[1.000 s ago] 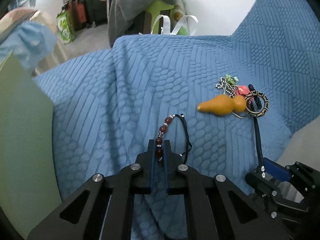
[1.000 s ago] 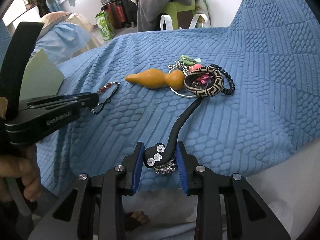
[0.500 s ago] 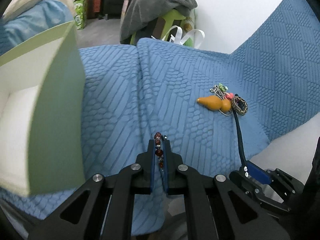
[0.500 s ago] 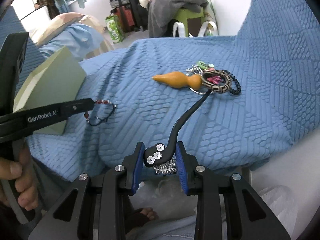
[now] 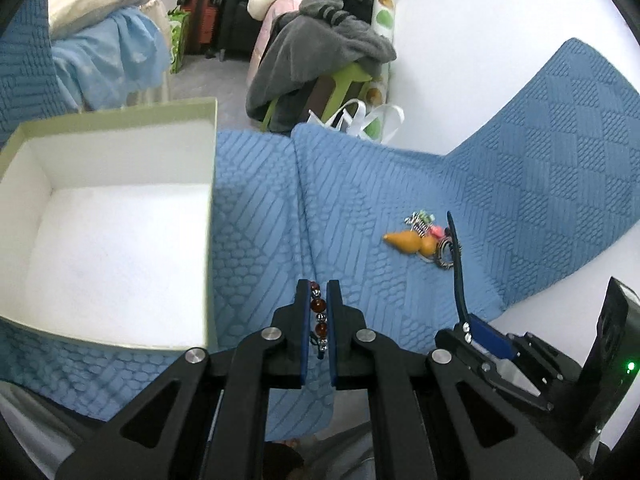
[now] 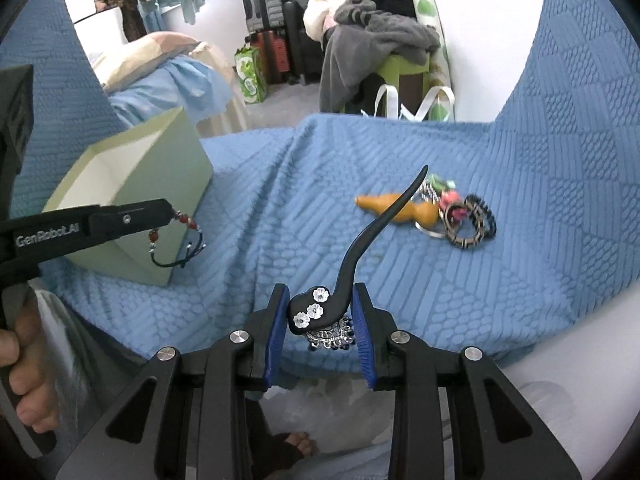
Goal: Organize jewelry
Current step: 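Carry the bracelet and hair clip with both tools over the green box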
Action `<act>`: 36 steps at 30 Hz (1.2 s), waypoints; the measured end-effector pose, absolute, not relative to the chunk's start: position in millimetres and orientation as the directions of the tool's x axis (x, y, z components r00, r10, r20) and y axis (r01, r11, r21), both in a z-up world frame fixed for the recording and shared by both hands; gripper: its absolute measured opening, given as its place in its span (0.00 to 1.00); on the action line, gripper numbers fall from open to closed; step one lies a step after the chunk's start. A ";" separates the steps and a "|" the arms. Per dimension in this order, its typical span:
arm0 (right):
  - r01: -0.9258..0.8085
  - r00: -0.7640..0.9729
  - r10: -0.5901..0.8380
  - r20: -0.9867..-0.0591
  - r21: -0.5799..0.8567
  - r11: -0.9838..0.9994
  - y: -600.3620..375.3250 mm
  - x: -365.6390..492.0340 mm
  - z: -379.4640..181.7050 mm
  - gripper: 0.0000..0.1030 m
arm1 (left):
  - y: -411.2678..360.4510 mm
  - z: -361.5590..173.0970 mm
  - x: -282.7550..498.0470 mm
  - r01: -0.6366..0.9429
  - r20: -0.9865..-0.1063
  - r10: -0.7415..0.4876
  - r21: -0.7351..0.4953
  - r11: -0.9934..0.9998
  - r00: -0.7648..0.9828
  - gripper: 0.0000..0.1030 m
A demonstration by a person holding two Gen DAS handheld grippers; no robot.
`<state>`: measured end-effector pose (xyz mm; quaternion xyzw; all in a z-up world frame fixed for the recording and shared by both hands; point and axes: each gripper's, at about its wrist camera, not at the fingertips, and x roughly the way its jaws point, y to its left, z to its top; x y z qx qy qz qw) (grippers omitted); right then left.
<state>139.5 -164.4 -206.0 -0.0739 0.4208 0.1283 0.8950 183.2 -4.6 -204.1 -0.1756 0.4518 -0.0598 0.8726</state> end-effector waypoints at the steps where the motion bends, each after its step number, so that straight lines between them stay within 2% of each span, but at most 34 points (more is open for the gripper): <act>1: -0.294 0.620 0.168 -0.767 -0.028 0.955 -162.6 141.1 -201.5 0.27 | -2.6 -199.4 183.0 -0.050 -0.762 -0.262 -0.360 0.932 0.591 0.06; 10: -0.344 0.685 0.217 -0.695 -0.046 0.938 -133.5 147.8 -142.5 0.27 | 22.1 -155.2 179.5 -0.040 -0.715 -0.254 -0.367 0.929 0.652 0.06; 19: -0.417 0.693 0.287 -0.661 -0.043 0.908 -86.1 154.0 -111.6 0.27 | 63.2 -117.2 174.8 -0.038 -0.684 -0.271 -0.400 0.916 0.677 0.07; 29: -0.493 0.660 0.349 -0.665 -0.033 0.869 -23.5 157.6 -108.4 0.27 | 115.7 -104.0 164.7 -0.075 -0.703 -0.191 -0.329 0.941 0.685 0.07; 36: -0.533 0.607 0.367 -0.705 -0.020 0.846 15.3 161.5 -129.8 0.27 | 149.7 -121.7 163.4 -0.099 -0.735 -0.176 -0.314 0.944 0.655 0.07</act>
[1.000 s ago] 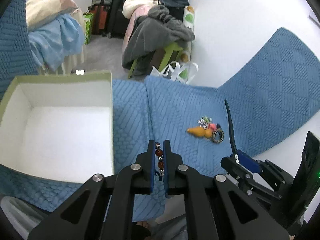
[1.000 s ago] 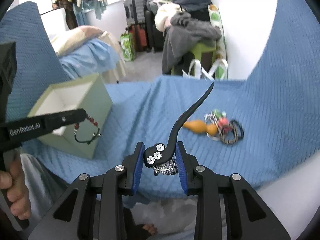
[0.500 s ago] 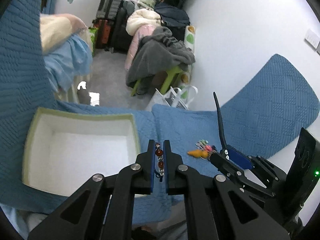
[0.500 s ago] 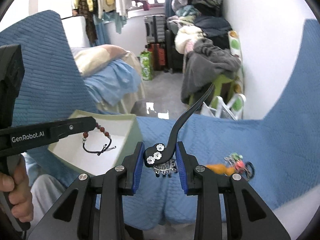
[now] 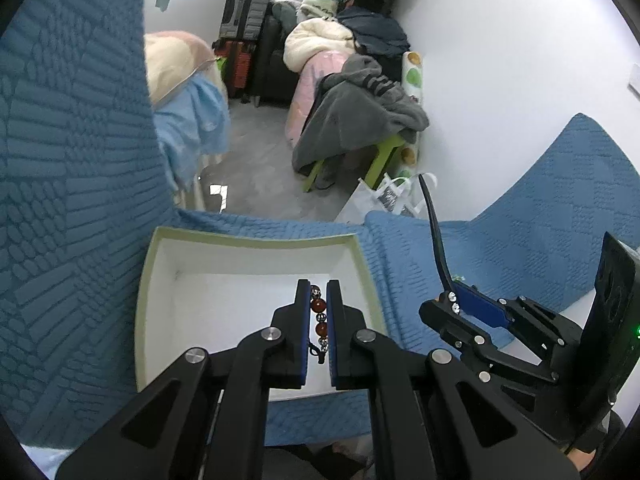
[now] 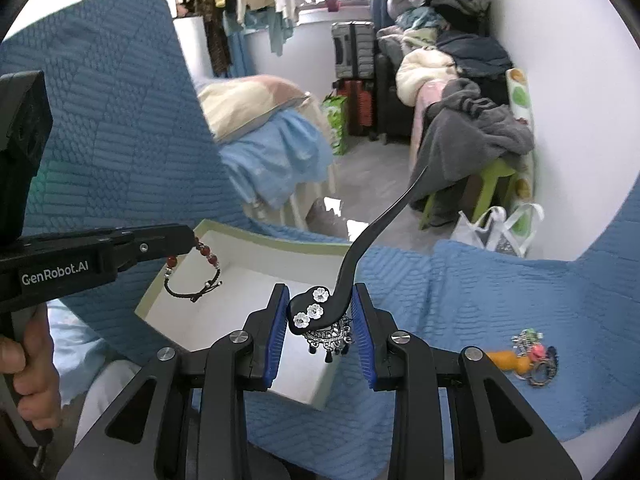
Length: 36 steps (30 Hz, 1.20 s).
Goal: Organize jewelry
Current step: 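Carry the bracelet and hair clip with both tools over the green box, then open both tools to drop the bracelet and hair clip into the box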
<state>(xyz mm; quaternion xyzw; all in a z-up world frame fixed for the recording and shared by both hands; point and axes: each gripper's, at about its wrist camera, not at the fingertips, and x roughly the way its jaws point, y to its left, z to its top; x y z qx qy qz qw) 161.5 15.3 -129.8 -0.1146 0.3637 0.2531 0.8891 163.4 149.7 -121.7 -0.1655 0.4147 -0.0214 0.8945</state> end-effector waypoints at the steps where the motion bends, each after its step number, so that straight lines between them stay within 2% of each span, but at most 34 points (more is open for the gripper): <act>1: -0.536 0.601 0.366 -0.710 -0.019 0.844 18.4 161.1 -133.4 0.27 | 153.0 -124.7 162.8 -0.103 -0.739 -0.176 -0.315 0.944 0.650 0.07; 16: -0.575 0.479 0.327 -0.815 -0.010 0.818 48.3 177.1 -186.5 0.27 | 179.7 -180.9 172.4 -0.151 -0.800 -0.192 -0.331 0.931 0.569 0.07; 30: -0.565 0.444 0.271 -0.854 -0.032 0.825 51.2 181.8 -209.4 0.28 | 177.7 -204.1 181.6 -0.156 -0.840 -0.180 -0.296 0.942 0.512 0.07; 32: -0.563 0.444 0.280 -0.851 -0.022 0.826 48.8 182.1 -207.1 0.31 | 176.8 -203.7 181.9 -0.154 -0.842 -0.188 -0.303 0.940 0.506 0.07; 33: -0.560 0.446 0.283 -0.849 -0.018 0.828 47.5 182.2 -205.4 0.39 | 176.6 -202.5 180.7 -0.153 -0.840 -0.191 -0.306 0.940 0.507 0.11; 35: -0.555 0.456 0.290 -0.842 -0.014 0.832 45.2 182.2 -201.3 0.39 | 175.4 -195.9 178.8 -0.158 -0.837 -0.178 -0.298 0.941 0.517 0.30; 36: -0.553 0.460 0.292 -0.838 -0.013 0.833 43.9 182.0 -198.9 0.39 | 175.8 -193.7 177.5 -0.162 -0.836 -0.170 -0.292 0.942 0.522 0.47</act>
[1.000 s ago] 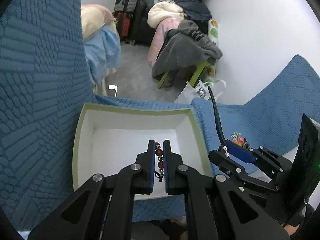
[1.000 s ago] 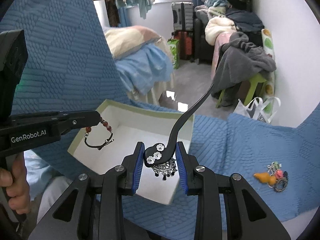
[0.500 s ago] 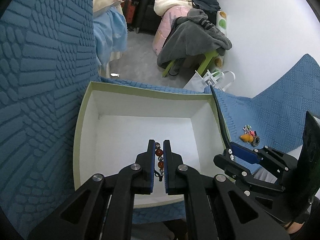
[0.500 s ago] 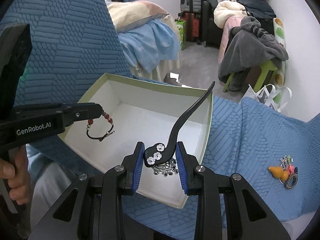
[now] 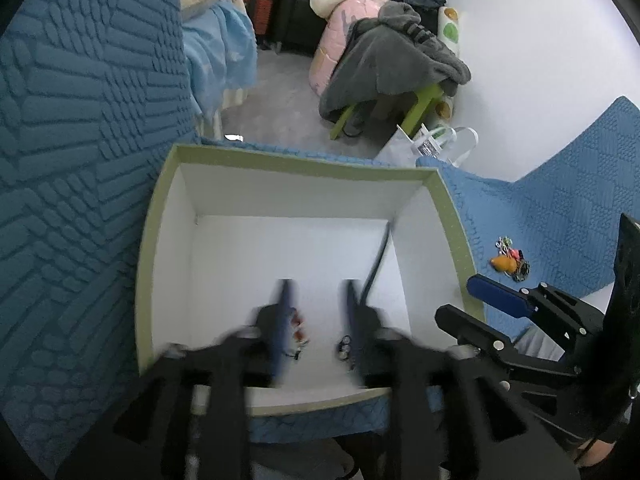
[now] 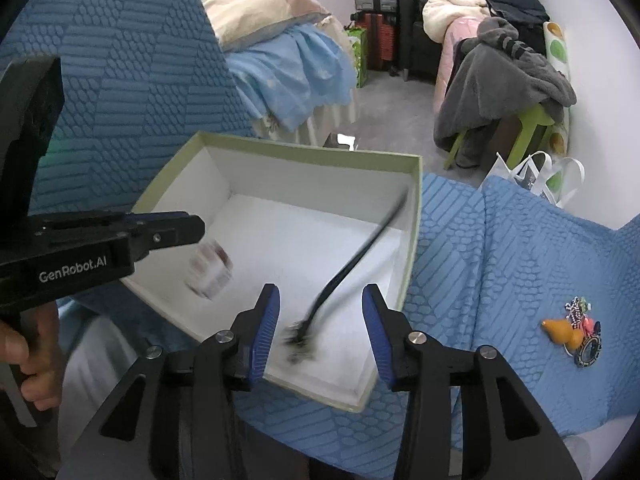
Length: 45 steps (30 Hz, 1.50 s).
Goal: Organize jewelry
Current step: 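Open both tools to drop the bracelet and hair clip into the box, then move both tools back toward the remaining jewelry pile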
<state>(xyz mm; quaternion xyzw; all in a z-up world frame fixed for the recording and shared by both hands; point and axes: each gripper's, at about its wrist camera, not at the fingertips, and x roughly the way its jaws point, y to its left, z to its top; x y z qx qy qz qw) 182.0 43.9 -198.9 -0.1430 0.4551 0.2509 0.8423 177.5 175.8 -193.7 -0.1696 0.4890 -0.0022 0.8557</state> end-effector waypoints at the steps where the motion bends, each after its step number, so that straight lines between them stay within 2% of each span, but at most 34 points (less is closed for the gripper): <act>1: -0.551 0.463 0.297 -0.835 -0.009 0.834 42.7 181.7 -196.2 0.40 | 175.0 -187.6 174.8 -0.164 -0.827 -0.159 -0.288 0.944 0.539 0.55; 12: -0.548 0.564 0.363 -0.741 -0.007 0.836 21.4 160.5 -141.3 0.40 | 156.7 -129.2 147.0 -0.145 -0.762 -0.105 -0.254 0.956 0.639 0.55; 23: -0.553 0.645 0.395 -0.654 -0.043 0.832 -19.2 138.7 -94.4 0.40 | 126.4 -83.4 115.9 -0.170 -0.666 -0.063 -0.279 0.945 0.743 0.55; 35: -0.492 0.705 0.375 -0.601 -0.034 0.870 -74.8 119.6 -84.2 0.40 | 79.3 -71.8 108.2 -0.122 -0.594 -0.087 -0.302 0.945 0.799 0.55; 45: -0.431 0.749 0.336 -0.572 -0.036 0.902 -121.6 114.5 -91.8 0.40 | 51.1 -80.1 107.5 -0.106 -0.574 -0.106 -0.324 0.940 0.812 0.55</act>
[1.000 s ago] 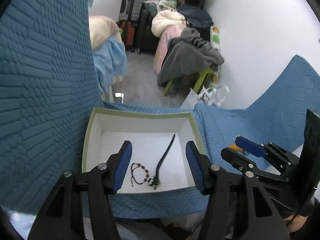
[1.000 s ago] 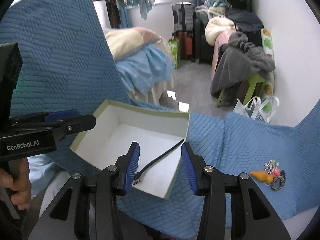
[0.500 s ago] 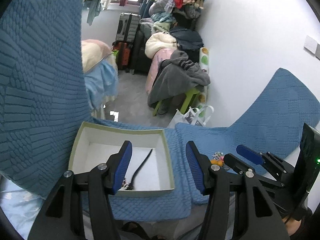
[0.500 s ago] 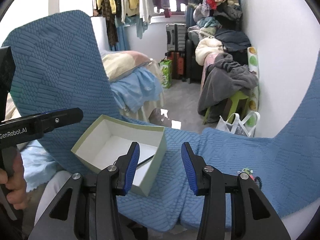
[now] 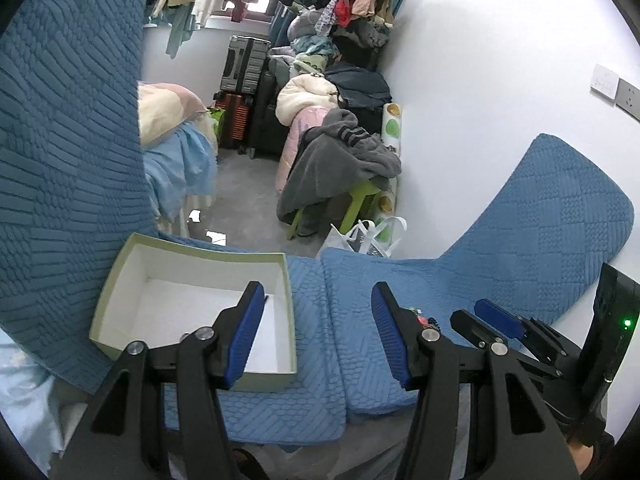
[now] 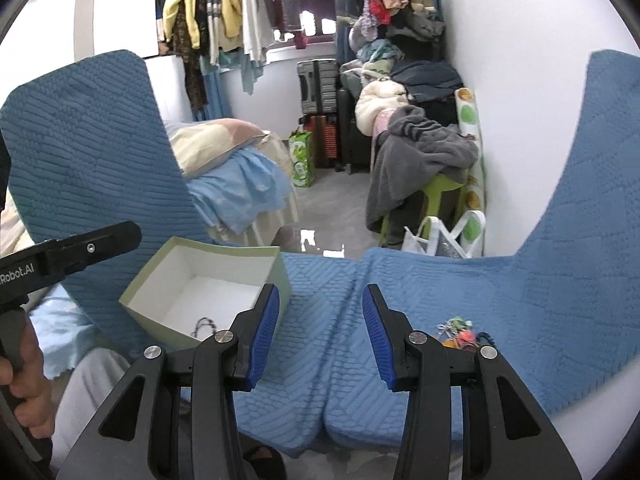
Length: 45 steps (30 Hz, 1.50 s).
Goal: Organize jewelry
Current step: 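Move both tools back toward the remaining jewelry pile, then grasp the orange gourd pendant with the left tool while the right tool grasps the woven bangle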
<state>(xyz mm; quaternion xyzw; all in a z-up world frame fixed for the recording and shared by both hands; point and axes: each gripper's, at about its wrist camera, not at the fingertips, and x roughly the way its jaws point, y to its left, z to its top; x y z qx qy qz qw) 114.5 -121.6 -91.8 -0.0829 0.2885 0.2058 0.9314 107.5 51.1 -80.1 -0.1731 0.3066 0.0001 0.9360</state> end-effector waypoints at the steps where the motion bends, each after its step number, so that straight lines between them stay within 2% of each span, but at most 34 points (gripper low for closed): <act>1: -0.420 0.755 0.325 -0.570 -0.038 0.907 -128.3 112.7 -92.4 0.40 | 47.0 -80.4 108.2 -0.095 -0.575 -0.118 -0.327 0.940 0.809 0.55; 16: -0.262 0.788 0.204 -0.580 -0.016 0.965 -218.4 117.3 -101.9 0.40 | -25.4 -112.8 144.7 0.071 -0.603 -0.284 -0.353 0.933 0.745 0.55; 28: -0.215 0.765 0.175 -0.620 0.011 0.977 -257.3 146.3 -117.1 0.39 | -75.9 -141.7 188.9 0.188 -0.636 -0.371 -0.338 0.922 0.676 0.55; 31: -0.201 0.749 0.162 -0.642 0.013 0.980 -267.9 161.2 -131.6 0.33 | -85.2 -155.1 203.5 0.195 -0.651 -0.379 -0.339 0.920 0.657 0.55; 45: -0.170 0.641 0.167 -0.749 0.073 0.983 -290.8 220.7 -203.9 0.25 | -110.2 -215.3 262.1 0.214 -0.704 -0.392 -0.332 0.919 0.592 0.53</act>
